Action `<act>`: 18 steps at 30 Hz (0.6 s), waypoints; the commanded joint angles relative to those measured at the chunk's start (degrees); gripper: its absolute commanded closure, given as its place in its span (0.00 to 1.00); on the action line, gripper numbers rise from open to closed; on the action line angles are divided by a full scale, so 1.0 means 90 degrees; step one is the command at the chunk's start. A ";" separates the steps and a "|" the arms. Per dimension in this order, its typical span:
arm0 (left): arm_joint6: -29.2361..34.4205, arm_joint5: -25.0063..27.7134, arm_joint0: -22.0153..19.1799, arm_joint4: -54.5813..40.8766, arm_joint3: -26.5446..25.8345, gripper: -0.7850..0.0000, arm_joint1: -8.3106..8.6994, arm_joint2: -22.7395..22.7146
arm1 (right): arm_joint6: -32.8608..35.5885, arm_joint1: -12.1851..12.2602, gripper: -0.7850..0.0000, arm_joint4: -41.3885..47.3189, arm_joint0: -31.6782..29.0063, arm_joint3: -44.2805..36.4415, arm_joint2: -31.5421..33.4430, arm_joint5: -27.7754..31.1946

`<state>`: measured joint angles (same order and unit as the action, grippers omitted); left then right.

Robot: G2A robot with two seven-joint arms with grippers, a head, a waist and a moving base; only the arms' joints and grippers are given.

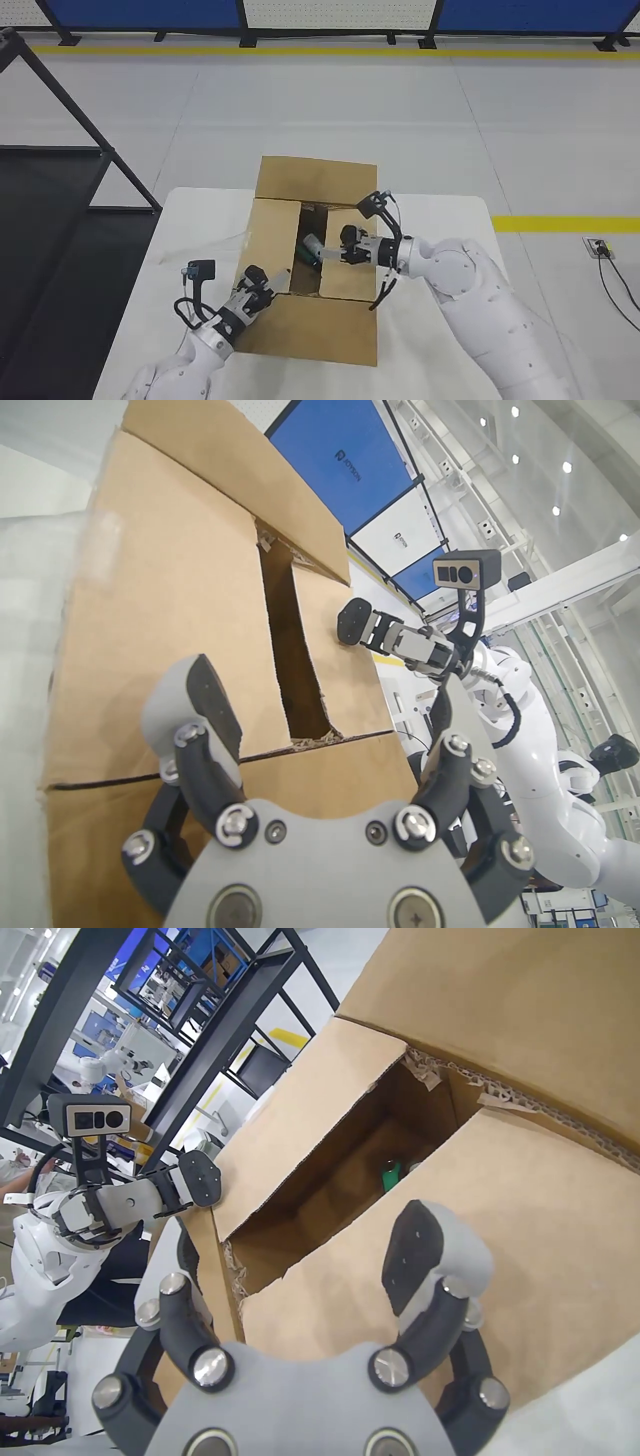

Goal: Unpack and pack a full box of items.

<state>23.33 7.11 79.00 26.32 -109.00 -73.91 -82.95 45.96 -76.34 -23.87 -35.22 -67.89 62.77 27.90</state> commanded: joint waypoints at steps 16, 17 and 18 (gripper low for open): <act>-0.0046 -0.0169 0.0067 -0.0001 -0.0090 0.00 0.0046 0.0007 | -0.0328 0.0140 0.00 0.0061 -0.0317 -0.0720 0.0268 0.0177; -0.0082 -0.0145 0.0097 -0.0020 -0.0134 0.00 0.0048 -0.0007 | -0.0379 0.0152 0.00 0.0058 -0.0347 -0.0784 0.0308 0.0162; -0.0142 -0.0116 0.0127 -0.0049 -0.0185 0.00 0.0050 -0.0029 | -0.0422 0.0162 0.00 0.0057 -0.0372 -0.0840 0.0338 0.0139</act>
<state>22.47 5.87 79.93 26.06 -110.32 -73.47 -83.07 42.39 -74.94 -23.36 -38.44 -75.14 65.63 29.32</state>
